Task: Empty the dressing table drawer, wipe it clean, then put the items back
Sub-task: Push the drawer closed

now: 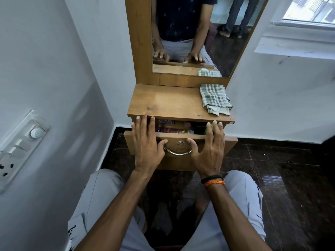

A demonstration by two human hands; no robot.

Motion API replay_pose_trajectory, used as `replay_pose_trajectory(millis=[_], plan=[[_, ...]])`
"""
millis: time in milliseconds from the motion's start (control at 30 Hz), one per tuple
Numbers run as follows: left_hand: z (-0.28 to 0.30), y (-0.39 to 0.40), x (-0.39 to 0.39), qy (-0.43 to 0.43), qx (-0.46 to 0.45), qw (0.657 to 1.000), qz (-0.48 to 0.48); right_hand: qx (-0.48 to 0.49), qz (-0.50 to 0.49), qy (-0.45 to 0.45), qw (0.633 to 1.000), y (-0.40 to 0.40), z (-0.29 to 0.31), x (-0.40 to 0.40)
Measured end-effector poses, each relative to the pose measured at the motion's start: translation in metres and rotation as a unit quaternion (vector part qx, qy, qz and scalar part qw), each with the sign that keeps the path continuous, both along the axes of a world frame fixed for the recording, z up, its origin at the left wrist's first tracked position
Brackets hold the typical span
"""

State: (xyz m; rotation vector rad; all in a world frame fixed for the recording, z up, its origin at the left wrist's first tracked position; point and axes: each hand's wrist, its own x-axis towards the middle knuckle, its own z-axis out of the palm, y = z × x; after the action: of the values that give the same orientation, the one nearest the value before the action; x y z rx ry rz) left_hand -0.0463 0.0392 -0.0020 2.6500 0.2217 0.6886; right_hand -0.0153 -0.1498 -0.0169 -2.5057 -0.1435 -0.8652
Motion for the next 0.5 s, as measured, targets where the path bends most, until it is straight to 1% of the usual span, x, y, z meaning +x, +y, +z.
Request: replay_pose_trajectory(millis=[67, 100, 133, 167, 200, 233, 267, 300, 333, 367, 400, 433, 467, 500], plan=[[0.004, -0.002, 0.0, -0.025, -0.008, 0.998, 0.062, 0.024, -0.038, -0.004, 0.999, 0.003, 0.004, 0.0], [0.005, -0.005, -0.002, -0.042, -0.041, 0.994, 0.094, 0.047, -0.063, 0.001, 0.997, 0.005, 0.007, -0.001], [0.007, -0.007, -0.004, -0.057, -0.102, 0.986, 0.122, 0.083, -0.088, 0.01, 0.993, 0.008, 0.01, -0.002], [0.007, -0.011, -0.007, -0.065, -0.191, 0.969, 0.144, 0.133, -0.112, 0.024, 0.984, 0.011, 0.012, -0.004], [0.008, -0.015, -0.01, -0.066, -0.3, 0.938, 0.162, 0.201, -0.134, 0.042, 0.97, 0.013, 0.014, -0.007], [0.01, -0.018, -0.013, -0.056, -0.414, 0.89, 0.182, 0.282, -0.155, 0.069, 0.944, 0.015, 0.014, -0.009], [0.013, -0.021, -0.015, -0.036, -0.516, 0.831, 0.204, 0.373, -0.176, 0.109, 0.904, 0.016, 0.015, -0.013], [0.015, -0.022, -0.015, -0.012, -0.602, 0.768, 0.22, 0.472, -0.195, 0.157, 0.845, 0.017, 0.017, -0.016], [0.017, -0.022, -0.015, 0.007, -0.679, 0.701, 0.22, 0.574, -0.203, 0.199, 0.768, 0.017, 0.02, -0.019], [0.021, -0.022, -0.015, 0.019, -0.751, 0.627, 0.208, 0.67, -0.19, 0.229, 0.68, 0.018, 0.024, -0.021], [0.025, -0.021, -0.015, 0.021, -0.812, 0.551, 0.19, 0.746, -0.163, 0.25, 0.595, 0.018, 0.028, -0.022], [0.029, -0.02, -0.016, 0.016, -0.858, 0.484, 0.172, 0.798, -0.131, 0.266, 0.525, 0.018, 0.035, -0.024], [0.033, -0.018, -0.016, 0.01, -0.887, 0.435, 0.158, 0.83, -0.101, 0.278, 0.472, 0.018, 0.043, -0.026], [0.036, -0.016, -0.017, 0.006, -0.905, 0.399, 0.145, 0.852, -0.076, 0.285, 0.432, 0.017, 0.051, -0.027]])
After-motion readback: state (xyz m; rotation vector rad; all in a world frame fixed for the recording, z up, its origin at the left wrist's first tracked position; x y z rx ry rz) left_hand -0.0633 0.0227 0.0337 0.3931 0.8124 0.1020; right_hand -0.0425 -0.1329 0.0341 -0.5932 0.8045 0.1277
